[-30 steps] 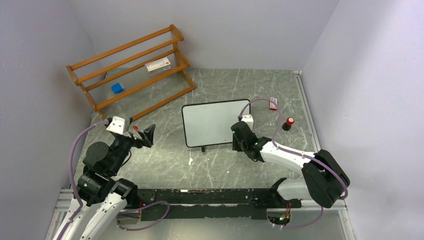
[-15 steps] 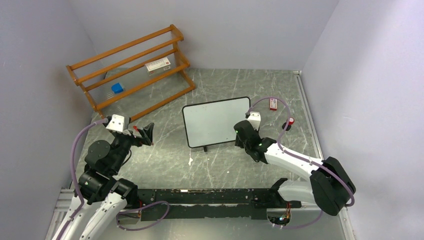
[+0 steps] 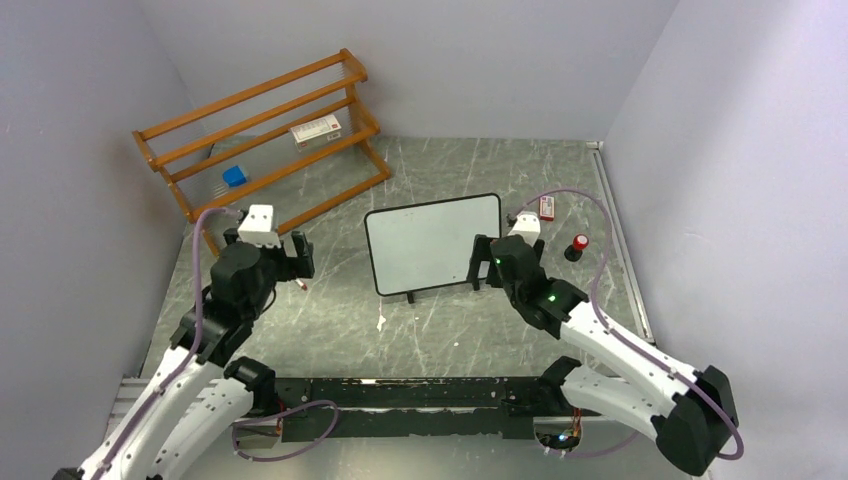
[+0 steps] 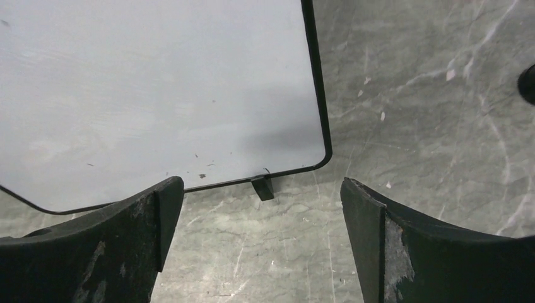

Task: Write a sentence on the whiteboard
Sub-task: Move the whiteboard to the center of the board.

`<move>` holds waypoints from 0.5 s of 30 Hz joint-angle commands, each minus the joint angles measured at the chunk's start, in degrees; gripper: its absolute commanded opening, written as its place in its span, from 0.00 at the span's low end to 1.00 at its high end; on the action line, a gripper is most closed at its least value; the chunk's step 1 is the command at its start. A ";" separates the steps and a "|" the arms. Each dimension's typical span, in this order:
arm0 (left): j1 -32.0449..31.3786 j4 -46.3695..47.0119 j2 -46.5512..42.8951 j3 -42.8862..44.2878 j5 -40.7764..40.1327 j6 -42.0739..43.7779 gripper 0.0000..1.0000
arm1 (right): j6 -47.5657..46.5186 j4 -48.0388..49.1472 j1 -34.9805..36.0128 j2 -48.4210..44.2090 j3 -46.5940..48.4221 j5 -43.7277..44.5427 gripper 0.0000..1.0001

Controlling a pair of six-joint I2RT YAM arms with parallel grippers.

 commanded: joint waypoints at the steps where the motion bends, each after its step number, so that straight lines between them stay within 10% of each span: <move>1: -0.15 -5.25 6.02 5.00 -6.26 -5.26 0.98 | -1.84 -4.77 -0.11 -4.75 3.46 1.40 1.00; 15: 5.06 -12.10 27.56 10.33 -6.98 -20.35 0.99 | -5.29 -7.60 -0.10 -19.25 6.63 7.92 1.00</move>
